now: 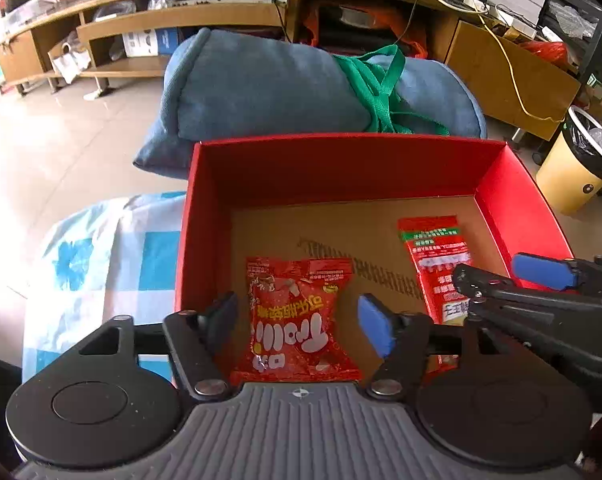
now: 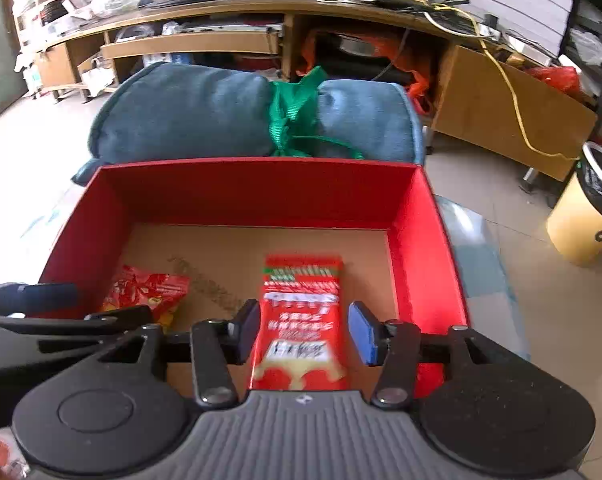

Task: Organize snacks
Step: 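Carry both packets into the red box and open both tools, then move left tool to white spicy-strip packet while right tool approaches wrapped bun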

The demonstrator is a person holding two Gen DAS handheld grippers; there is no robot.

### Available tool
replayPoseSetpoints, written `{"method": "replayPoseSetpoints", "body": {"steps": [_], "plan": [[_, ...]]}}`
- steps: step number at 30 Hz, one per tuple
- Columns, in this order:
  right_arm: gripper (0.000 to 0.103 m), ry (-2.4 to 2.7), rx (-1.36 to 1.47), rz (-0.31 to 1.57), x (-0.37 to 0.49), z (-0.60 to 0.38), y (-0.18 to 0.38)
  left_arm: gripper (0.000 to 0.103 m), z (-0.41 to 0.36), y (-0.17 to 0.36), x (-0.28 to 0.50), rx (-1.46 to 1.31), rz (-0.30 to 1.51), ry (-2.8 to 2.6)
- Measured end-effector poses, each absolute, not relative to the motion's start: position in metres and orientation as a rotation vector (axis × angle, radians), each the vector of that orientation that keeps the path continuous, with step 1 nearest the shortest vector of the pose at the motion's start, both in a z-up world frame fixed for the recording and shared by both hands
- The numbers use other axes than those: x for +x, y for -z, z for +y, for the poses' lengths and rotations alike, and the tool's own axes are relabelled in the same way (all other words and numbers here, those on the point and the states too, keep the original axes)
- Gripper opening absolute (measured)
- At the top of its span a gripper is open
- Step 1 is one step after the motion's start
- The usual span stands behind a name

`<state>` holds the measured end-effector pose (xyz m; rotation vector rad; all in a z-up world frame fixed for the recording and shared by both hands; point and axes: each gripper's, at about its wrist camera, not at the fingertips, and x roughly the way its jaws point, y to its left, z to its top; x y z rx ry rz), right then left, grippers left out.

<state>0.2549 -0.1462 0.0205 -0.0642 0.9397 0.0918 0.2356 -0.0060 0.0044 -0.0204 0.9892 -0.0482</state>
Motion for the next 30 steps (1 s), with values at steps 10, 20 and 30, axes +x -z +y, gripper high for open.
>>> {"method": "replayPoseSetpoints", "body": {"steps": [10,20,30], "plan": [[0.052,-0.099,-0.09,0.868,0.223,-0.15,-0.05,0.085,-0.006,-0.028,0.209,0.02,0.917,0.075],[0.056,-0.17,-0.059,0.861,0.18,-0.141,-0.071,0.087,0.01,-0.048,0.163,-0.001,0.896,0.063],[0.058,-0.334,-0.171,0.912,0.137,-0.091,-0.054,0.089,0.056,-0.03,0.108,-0.068,0.99,-0.02]]}}
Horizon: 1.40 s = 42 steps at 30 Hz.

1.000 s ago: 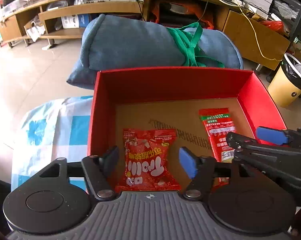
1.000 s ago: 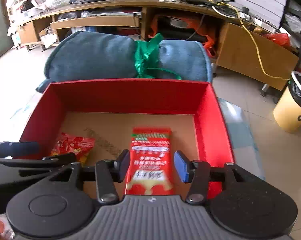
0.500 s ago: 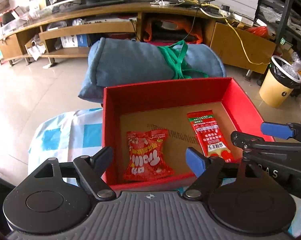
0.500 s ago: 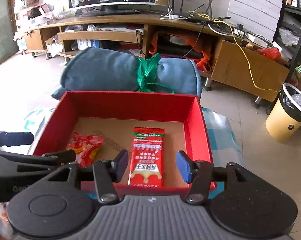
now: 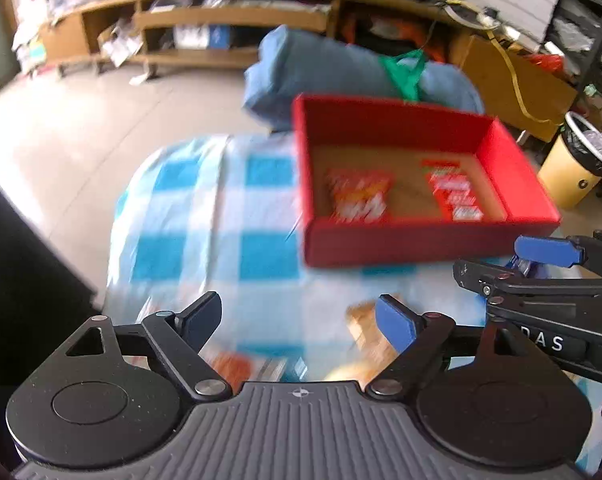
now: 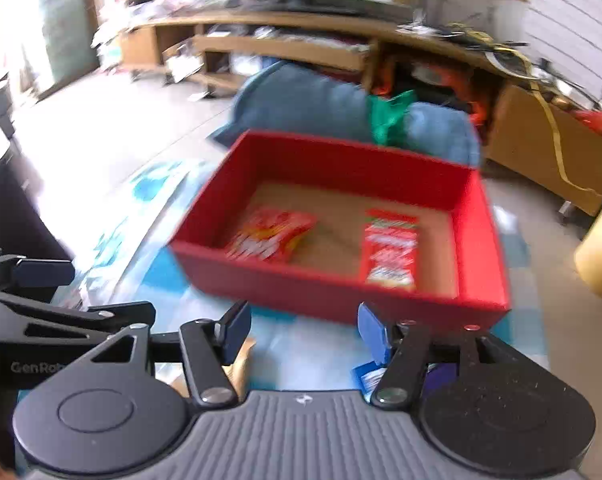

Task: Organize snacks
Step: 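Move left tool to white spicy-strip packet while right tool approaches wrapped bun, then grasp white spicy-strip packet with left tool while right tool grasps wrapped bun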

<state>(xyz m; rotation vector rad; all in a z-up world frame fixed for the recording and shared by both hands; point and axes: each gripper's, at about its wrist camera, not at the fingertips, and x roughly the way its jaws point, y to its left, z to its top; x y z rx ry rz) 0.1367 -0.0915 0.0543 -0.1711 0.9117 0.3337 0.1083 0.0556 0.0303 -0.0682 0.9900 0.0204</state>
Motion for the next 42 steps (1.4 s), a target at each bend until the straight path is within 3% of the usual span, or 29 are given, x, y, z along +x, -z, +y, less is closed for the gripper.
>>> {"method": "replayPoseSetpoints", "body": {"steps": [17,29,42], "plan": [[0.06,-0.474,-0.32,0.983,0.115,-0.045,-0.027,0.089,0.115,-0.002,0.063,-0.249,1.112,-0.191],[0.06,-0.447,-0.255,1.002,0.131,-0.058,-0.029,0.089,0.139,0.015,0.09,-0.503,1.165,-0.298],[0.06,-0.469,-0.294,1.039,0.138,-0.048,-0.019,0.091,0.126,0.035,0.115,-0.467,1.199,-0.433]]}}
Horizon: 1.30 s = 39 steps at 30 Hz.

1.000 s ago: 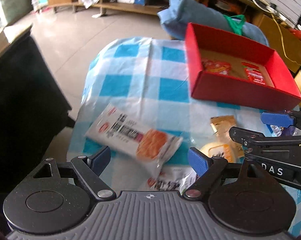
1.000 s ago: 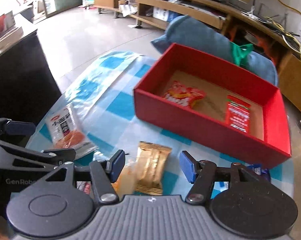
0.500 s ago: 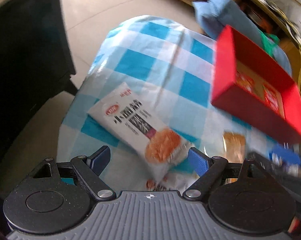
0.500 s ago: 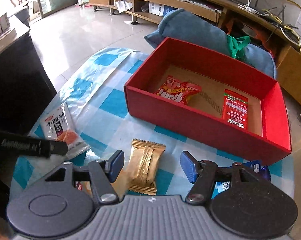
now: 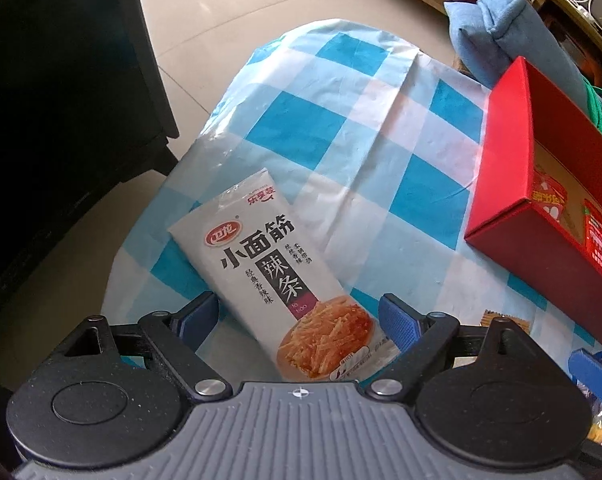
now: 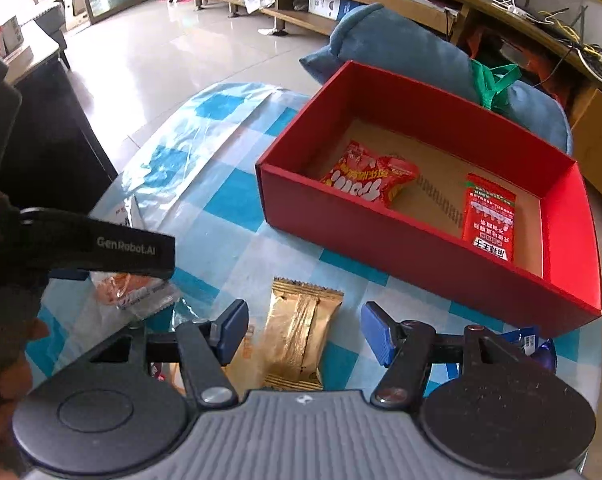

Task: Organize snacks
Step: 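Grasp white spicy-strip packet with left tool while right tool grasps wrapped bun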

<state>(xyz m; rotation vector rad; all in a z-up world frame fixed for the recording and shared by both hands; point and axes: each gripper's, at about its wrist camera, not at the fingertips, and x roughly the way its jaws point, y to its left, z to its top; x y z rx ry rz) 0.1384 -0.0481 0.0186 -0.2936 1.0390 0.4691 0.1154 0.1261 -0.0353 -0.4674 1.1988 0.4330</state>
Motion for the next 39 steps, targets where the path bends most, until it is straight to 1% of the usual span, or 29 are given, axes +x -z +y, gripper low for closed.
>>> {"method": "replayPoseSetpoints", "body": {"steps": [4,5,7,13,19,22,27,30,32,34,35,36,38,39], "plan": [[0.061,-0.446,-0.279,1.043,0.141,-0.059,-0.021,0.082,0.128,0.041,0.116,-0.463,1.212,-0.395],[0.061,-0.447,-0.279,1.05,0.142,-0.062,-0.021,0.076,0.125,0.04,0.115,-0.43,1.214,-0.38],[0.061,-0.446,-0.278,1.053,0.143,-0.066,-0.021,0.068,0.12,0.038,0.112,-0.353,1.222,-0.336],[0.061,-0.472,-0.252,1.085,0.139,-0.065,-0.018,0.065,0.113,0.037,0.098,-0.254,1.236,-0.256],[0.061,-0.524,-0.232,1.103,0.124,-0.044,-0.014,0.061,0.111,0.035,0.097,-0.245,1.234,-0.213],[0.065,-0.538,-0.255,1.099,0.12,-0.032,-0.009,0.06,0.113,0.036,0.097,-0.247,1.235,-0.201],[0.068,-0.552,-0.291,1.09,0.115,-0.024,-0.007,0.06,0.113,0.037,0.095,-0.225,1.23,-0.19],[0.068,-0.549,-0.293,1.087,0.115,-0.026,-0.004,0.061,0.109,0.037,0.096,-0.196,1.23,-0.182],[0.068,-0.551,-0.3,1.083,0.11,-0.027,-0.006,0.071,0.107,0.038,0.097,-0.184,1.237,-0.163],[0.06,-0.557,-0.292,1.079,0.106,-0.029,-0.007,0.074,0.104,0.039,0.099,-0.163,1.236,-0.163],[0.05,-0.564,-0.272,1.085,0.104,-0.029,-0.007,0.075,0.103,0.04,0.1,-0.152,1.234,-0.166],[0.046,-0.562,-0.252,1.091,0.104,-0.03,-0.008,0.076,0.103,0.04,0.101,-0.156,1.237,-0.164],[0.046,-0.537,-0.236,1.093,0.103,-0.031,-0.01,0.08,0.106,0.04,0.102,-0.178,1.241,-0.159],[0.048,-0.535,-0.236,1.101,0.102,-0.03,-0.01,0.08,0.107,0.041,0.102,-0.19,1.241,-0.161]]}}
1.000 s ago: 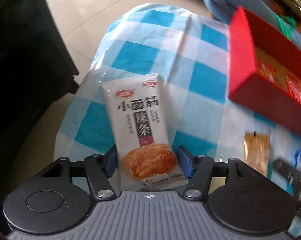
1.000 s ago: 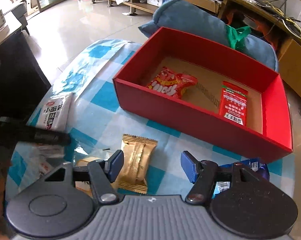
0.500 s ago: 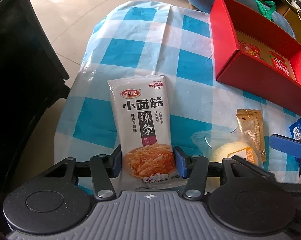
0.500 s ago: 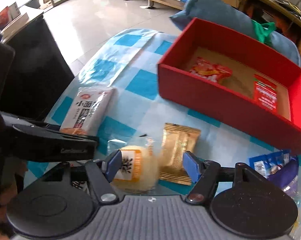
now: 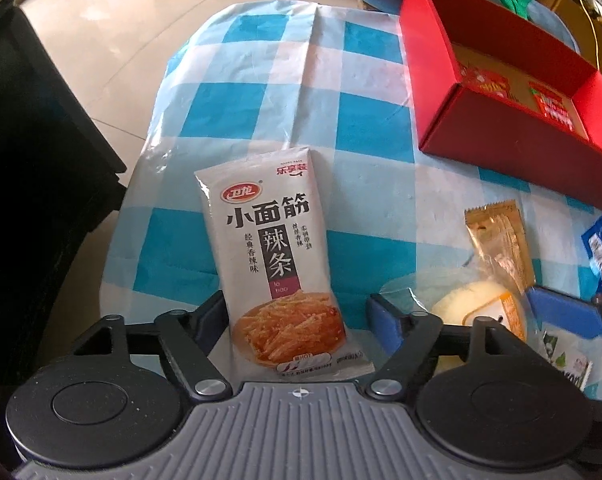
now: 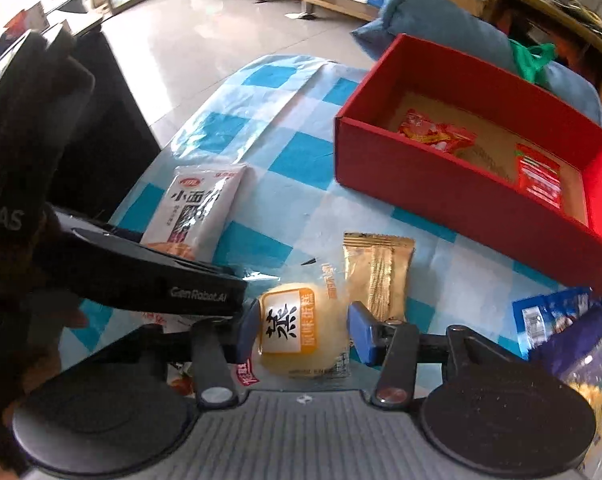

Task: Organize snacks
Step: 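Grasp white spicy-strip packet with left tool while right tool grasps wrapped bun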

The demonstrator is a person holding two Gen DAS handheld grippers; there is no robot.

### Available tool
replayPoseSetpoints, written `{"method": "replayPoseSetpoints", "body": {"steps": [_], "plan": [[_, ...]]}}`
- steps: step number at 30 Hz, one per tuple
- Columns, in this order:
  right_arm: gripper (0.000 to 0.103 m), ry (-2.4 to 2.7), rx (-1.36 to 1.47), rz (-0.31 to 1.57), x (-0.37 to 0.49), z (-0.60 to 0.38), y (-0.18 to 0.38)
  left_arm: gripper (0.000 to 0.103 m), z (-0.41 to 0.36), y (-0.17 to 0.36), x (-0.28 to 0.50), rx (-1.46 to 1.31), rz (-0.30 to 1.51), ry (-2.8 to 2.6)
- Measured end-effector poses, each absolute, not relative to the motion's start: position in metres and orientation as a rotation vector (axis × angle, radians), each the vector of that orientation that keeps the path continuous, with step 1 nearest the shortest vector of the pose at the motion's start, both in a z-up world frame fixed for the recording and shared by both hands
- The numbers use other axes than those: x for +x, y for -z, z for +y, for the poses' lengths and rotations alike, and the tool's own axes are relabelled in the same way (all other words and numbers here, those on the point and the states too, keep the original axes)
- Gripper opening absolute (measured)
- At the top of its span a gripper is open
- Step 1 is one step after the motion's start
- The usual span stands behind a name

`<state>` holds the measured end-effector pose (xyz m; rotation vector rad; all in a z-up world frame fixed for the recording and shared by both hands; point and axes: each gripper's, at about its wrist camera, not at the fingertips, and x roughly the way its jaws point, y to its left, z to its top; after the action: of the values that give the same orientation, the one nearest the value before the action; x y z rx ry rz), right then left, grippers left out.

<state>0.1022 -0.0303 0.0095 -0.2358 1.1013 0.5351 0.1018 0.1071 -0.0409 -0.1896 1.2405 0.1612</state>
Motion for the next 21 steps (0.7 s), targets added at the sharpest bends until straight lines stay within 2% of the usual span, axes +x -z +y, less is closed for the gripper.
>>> {"method": "replayPoseSetpoints", "body": {"steps": [4,6,8,9,14,21], "plan": [[0.051,-0.517,-0.27,1.104,0.101,-0.02,-0.008,0.074,0.108,0.041,0.1,-0.178,1.232,-0.171],[0.061,-0.533,-0.285,1.118,0.1,-0.015,-0.006,0.073,0.108,0.04,0.099,-0.174,1.23,-0.169],[0.06,-0.521,-0.309,1.111,0.1,-0.013,0.0,0.072,0.108,0.04,0.098,-0.164,1.227,-0.168],[0.056,-0.515,-0.314,1.106,0.101,-0.014,0.002,0.071,0.107,0.04,0.097,-0.153,1.224,-0.165],[0.054,-0.484,-0.292,1.09,0.109,-0.023,0.001,0.062,0.106,0.037,0.094,-0.153,1.215,-0.155],[0.053,-0.452,-0.258,1.076,0.11,-0.034,-0.006,0.059,0.105,0.036,0.094,-0.152,1.214,-0.15]]}}
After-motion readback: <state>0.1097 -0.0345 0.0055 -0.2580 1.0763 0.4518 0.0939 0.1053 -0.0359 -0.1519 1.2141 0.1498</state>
